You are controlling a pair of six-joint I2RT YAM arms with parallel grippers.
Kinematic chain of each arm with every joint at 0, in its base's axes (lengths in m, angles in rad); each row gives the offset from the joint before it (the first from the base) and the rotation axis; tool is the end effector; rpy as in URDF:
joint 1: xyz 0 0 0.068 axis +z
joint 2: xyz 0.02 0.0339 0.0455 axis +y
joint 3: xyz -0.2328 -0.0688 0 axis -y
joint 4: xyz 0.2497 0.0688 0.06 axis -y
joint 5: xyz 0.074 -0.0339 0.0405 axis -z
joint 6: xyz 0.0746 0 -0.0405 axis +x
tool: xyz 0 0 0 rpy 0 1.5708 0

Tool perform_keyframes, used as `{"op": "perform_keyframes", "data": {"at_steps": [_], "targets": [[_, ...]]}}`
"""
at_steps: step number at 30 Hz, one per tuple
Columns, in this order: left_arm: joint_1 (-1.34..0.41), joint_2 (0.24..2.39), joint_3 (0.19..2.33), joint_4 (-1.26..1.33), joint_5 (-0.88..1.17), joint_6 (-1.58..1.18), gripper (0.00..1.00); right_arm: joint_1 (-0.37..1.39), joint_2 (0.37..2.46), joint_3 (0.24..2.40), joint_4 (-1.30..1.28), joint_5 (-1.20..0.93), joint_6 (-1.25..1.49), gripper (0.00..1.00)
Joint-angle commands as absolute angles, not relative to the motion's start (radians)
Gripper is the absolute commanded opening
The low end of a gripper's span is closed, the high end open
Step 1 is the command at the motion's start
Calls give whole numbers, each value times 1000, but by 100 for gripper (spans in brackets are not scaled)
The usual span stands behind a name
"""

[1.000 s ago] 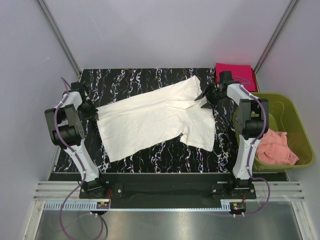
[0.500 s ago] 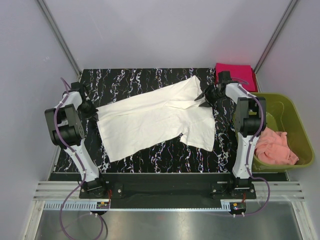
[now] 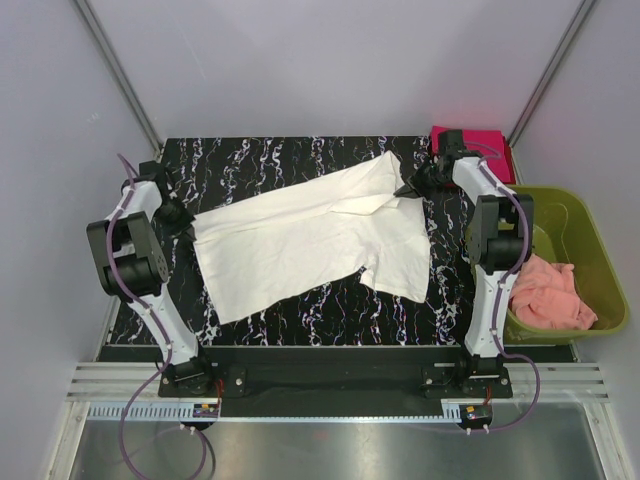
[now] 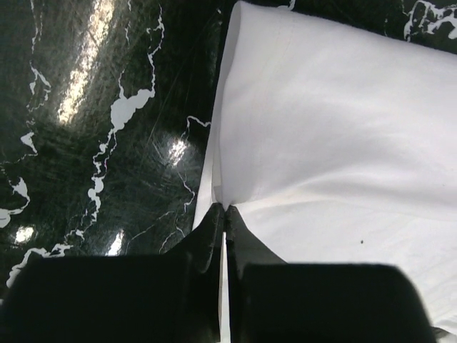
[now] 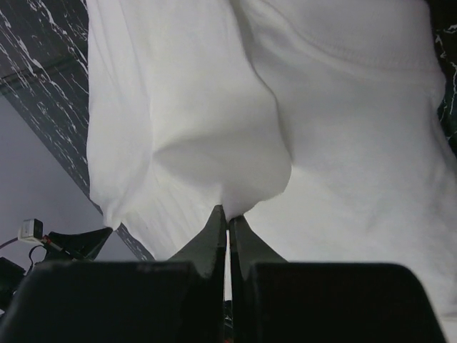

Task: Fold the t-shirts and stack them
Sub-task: Fold the tshirt

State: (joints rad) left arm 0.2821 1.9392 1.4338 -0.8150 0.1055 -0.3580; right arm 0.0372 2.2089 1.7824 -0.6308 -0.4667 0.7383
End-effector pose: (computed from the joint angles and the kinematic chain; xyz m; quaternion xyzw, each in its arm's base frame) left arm 0.3749 0.1005 0.1187 -0.3055 0.9426 -0.0570 0.1226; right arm 0.4783 0.0514 0.1293 0.2680 0.9039 0.3005 0.1441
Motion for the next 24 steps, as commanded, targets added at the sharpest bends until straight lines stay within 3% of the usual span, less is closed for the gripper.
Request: {"op": "perform_keyframes", "data": {"at_steps": [1, 12, 16, 24], "targets": [[282, 1870, 1459, -836, 132, -377, 0, 49, 2097, 1777, -679, -437, 693, 0], [282, 1838, 1398, -845, 159, -399, 0, 54, 2074, 1804, -730, -456, 664, 0], [282, 1822, 1355, -835, 172, -408, 7, 54, 2054, 1786, -755, -446, 660, 0], [282, 1836, 1318, -839, 181, -426, 8, 57, 2068, 1787, -761, -437, 643, 0]]}}
